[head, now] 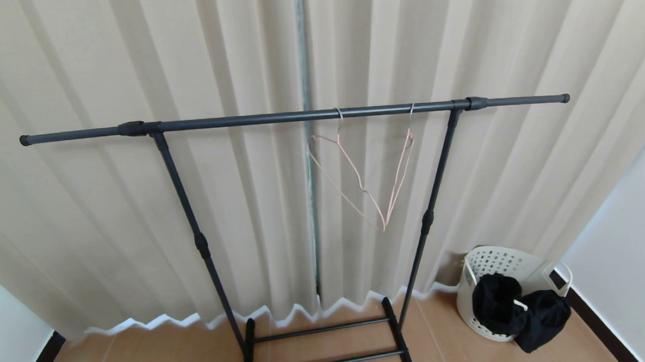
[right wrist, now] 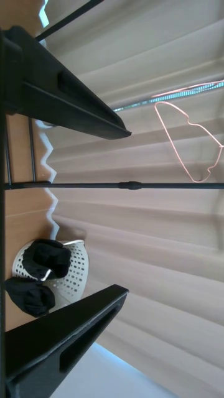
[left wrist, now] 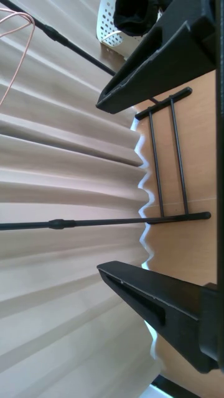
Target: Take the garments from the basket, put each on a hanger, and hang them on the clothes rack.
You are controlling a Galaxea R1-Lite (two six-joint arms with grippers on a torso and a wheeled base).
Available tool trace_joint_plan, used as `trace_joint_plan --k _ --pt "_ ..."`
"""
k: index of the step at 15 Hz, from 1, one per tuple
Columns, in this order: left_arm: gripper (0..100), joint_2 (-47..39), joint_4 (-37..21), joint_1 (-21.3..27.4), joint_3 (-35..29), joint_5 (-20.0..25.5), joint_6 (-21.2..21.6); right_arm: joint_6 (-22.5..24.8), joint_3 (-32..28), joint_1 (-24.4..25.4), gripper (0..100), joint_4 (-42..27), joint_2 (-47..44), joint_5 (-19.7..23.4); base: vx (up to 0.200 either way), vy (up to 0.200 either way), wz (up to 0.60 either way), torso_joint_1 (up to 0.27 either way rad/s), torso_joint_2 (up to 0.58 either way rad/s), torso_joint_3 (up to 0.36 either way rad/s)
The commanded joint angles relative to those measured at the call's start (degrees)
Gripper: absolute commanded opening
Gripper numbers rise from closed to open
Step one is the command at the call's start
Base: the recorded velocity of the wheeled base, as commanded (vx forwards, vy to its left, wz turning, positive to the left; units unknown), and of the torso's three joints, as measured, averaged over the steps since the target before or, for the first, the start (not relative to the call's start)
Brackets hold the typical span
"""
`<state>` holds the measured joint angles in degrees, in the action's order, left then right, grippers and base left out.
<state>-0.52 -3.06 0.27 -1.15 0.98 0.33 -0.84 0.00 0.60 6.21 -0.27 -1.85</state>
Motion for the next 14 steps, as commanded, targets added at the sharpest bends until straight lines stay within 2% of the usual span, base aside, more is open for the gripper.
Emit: trace_joint_plan --k 1,14 --pt "100 0.0 0.0 0.0 0.1 0.0 0.0 0.1 0.0 0.0 100 0.0 -0.1 0.0 0.0 0.0 0.0 0.0 0.0 0.0" --pt "100 0.0 0.0 0.0 0.0 0.0 0.0 0.6 0.0 -0.1 100 -0.1 -0.1 0.4 0.0 0.0 0.0 0.0 0.0 0.0"
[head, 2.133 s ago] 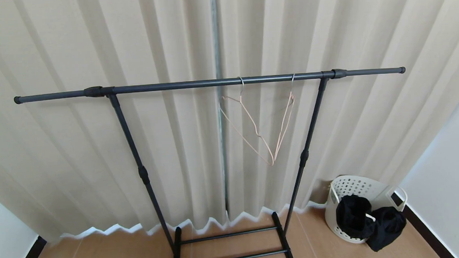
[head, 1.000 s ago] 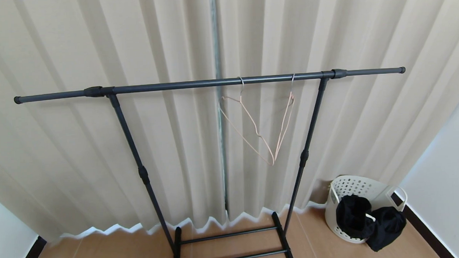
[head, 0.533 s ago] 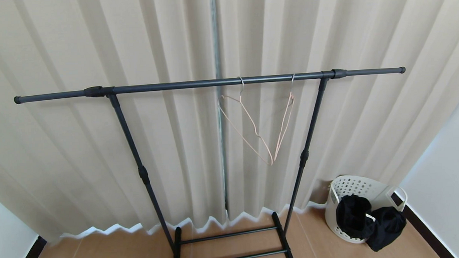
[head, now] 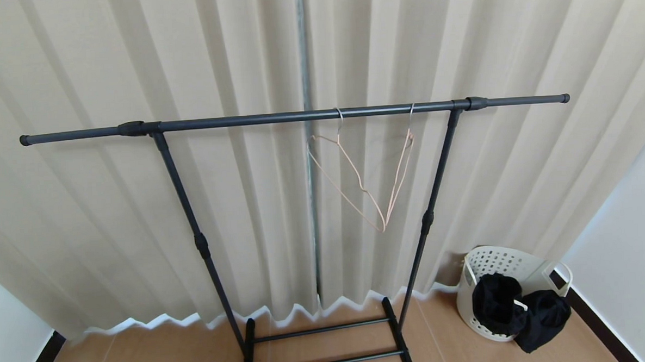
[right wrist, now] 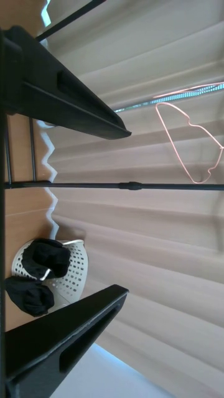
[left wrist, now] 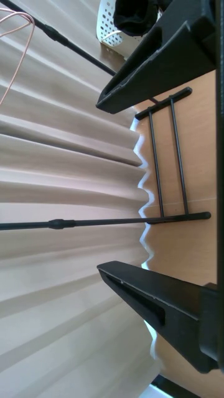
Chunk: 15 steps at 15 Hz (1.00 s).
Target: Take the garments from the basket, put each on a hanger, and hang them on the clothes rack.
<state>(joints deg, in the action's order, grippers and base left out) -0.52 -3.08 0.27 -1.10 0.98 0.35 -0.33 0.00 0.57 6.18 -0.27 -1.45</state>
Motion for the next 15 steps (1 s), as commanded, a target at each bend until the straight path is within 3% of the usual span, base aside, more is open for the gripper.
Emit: trace_joint_plan --k 1,15 --pt "100 0.0 0.0 0.0 0.0 0.0 0.0 0.0 0.0 0.0 100 0.0 0.0 0.0 0.0 0.0 0.0 0.0 0.0 0.0" --pt "100 0.0 0.0 0.0 0.0 0.1 0.0 -0.1 0.0 0.0 100 0.0 0.0 0.0 0.0 0.0 0.0 0.0 0.0 0.0"
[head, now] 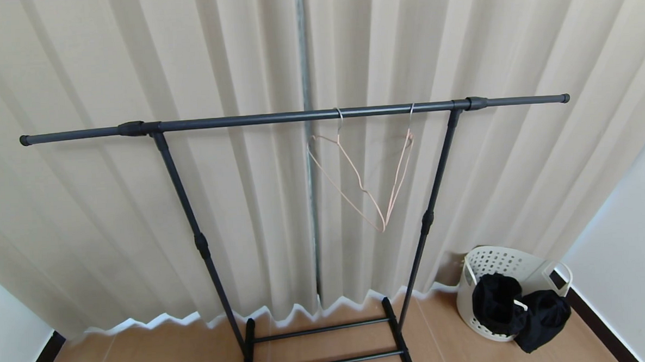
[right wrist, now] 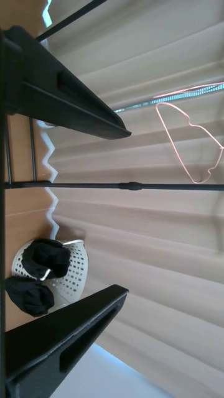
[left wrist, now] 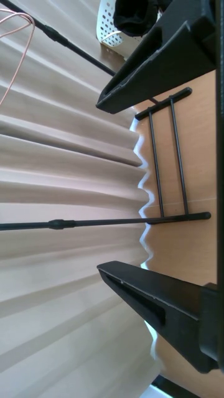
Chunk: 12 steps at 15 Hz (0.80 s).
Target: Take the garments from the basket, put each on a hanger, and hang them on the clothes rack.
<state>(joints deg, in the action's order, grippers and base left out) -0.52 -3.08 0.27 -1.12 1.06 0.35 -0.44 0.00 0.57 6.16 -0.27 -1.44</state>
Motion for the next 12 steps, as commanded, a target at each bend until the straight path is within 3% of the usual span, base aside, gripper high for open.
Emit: trace_joint_plan --k 1,7,12 --pt "100 0.0 0.0 0.0 0.1 0.0 0.0 0.0 0.0 0.0 100 0.0 0.0 0.0 0.0 0.0 0.0 0.0 0.0 0.0" --pt "100 0.0 0.0 0.0 0.1 0.0 0.0 0.2 0.0 0.0 100 0.0 0.0 0.0 0.0 0.0 0.0 -0.009 0.01 0.008" --pt "100 0.0 0.0 0.0 0.0 0.0 0.0 0.2 0.0 0.0 100 0.0 0.0 0.0 0.0 0.0 0.0 -0.149 0.33 0.175"
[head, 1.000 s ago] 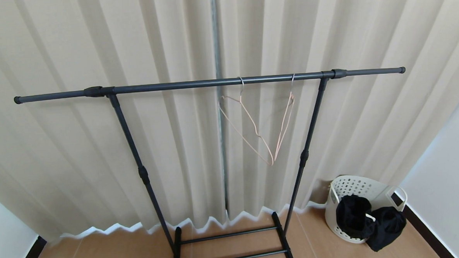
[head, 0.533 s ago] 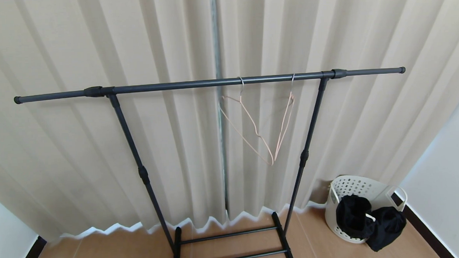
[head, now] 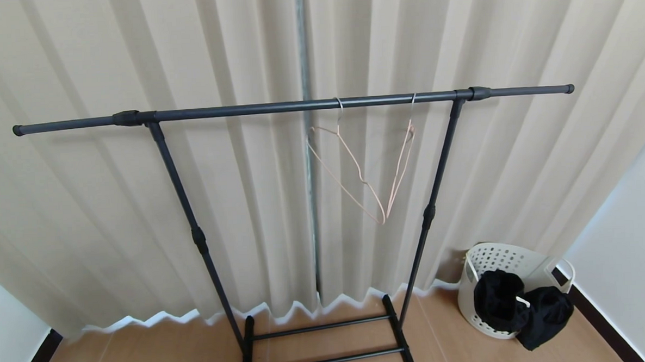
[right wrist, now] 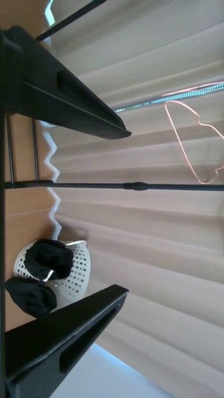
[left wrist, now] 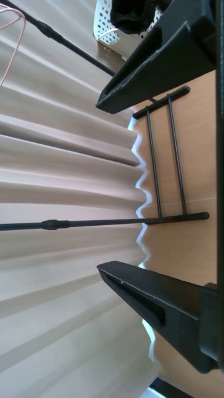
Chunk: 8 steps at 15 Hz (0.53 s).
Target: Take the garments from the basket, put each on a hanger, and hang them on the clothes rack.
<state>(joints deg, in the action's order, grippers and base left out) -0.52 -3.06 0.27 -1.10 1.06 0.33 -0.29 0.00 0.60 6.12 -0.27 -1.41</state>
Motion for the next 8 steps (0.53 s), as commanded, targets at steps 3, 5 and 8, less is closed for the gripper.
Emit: trace_joint_plan --k 3,5,8 --pt "100 0.0 0.0 0.0 0.0 0.0 0.0 0.0 0.0 0.0 100 0.0 0.0 0.0 0.0 0.0 0.0 -0.149 0.34 0.185" --pt "100 0.0 0.0 0.0 0.0 0.0 0.1 -0.1 0.0 0.0 100 0.0 0.0 0.0 0.0 0.0 0.0 -0.154 0.36 0.195" --pt "100 0.0 0.0 0.0 0.0 0.0 0.1 0.0 0.0 0.0 100 0.0 0.0 0.0 0.0 0.0 0.0 -0.165 0.37 0.206"
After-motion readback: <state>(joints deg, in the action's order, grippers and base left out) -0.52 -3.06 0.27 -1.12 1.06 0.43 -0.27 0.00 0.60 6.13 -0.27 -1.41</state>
